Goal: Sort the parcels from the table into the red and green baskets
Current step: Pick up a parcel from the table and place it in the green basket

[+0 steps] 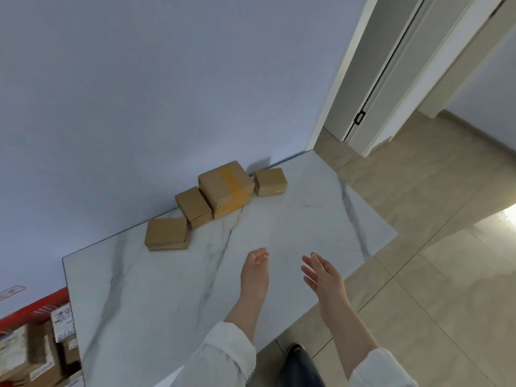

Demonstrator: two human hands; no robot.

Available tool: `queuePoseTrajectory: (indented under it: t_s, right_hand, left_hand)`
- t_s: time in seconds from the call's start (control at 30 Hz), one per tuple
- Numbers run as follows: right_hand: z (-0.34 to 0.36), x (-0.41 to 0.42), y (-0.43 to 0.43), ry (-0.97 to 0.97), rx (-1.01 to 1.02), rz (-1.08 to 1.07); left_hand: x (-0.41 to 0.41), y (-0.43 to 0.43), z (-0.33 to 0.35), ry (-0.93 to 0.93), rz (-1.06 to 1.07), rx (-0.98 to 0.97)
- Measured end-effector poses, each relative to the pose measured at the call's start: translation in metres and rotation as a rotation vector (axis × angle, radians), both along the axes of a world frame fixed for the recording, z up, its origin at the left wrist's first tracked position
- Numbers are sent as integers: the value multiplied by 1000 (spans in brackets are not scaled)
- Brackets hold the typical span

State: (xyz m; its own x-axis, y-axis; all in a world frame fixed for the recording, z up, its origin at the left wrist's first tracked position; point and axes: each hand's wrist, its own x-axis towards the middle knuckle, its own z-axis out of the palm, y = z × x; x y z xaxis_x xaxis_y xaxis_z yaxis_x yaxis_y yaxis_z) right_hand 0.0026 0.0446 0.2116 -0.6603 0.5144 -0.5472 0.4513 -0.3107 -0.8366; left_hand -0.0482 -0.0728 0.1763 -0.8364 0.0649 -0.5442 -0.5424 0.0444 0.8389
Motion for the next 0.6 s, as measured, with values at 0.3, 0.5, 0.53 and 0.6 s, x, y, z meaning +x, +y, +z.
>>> queuePoseTrajectory:
  t_s: [0.3,0.5,0.53,0.6]
  right_hand:
    - [-17,-73,80,-46,-27,221]
    - [-33,-128,87,-89,-52,341]
    - [-36,-138,89,-96,-43,343]
    - [-49,-159,97,-99,-23,326]
  left_hand:
    - [-24,68,-6,-80,238,-1]
    - [-67,83,-16,-100,296,-49]
    - [-77,85,-21,-104,297,-53]
    - [-101,92,-34,-101,280,-52]
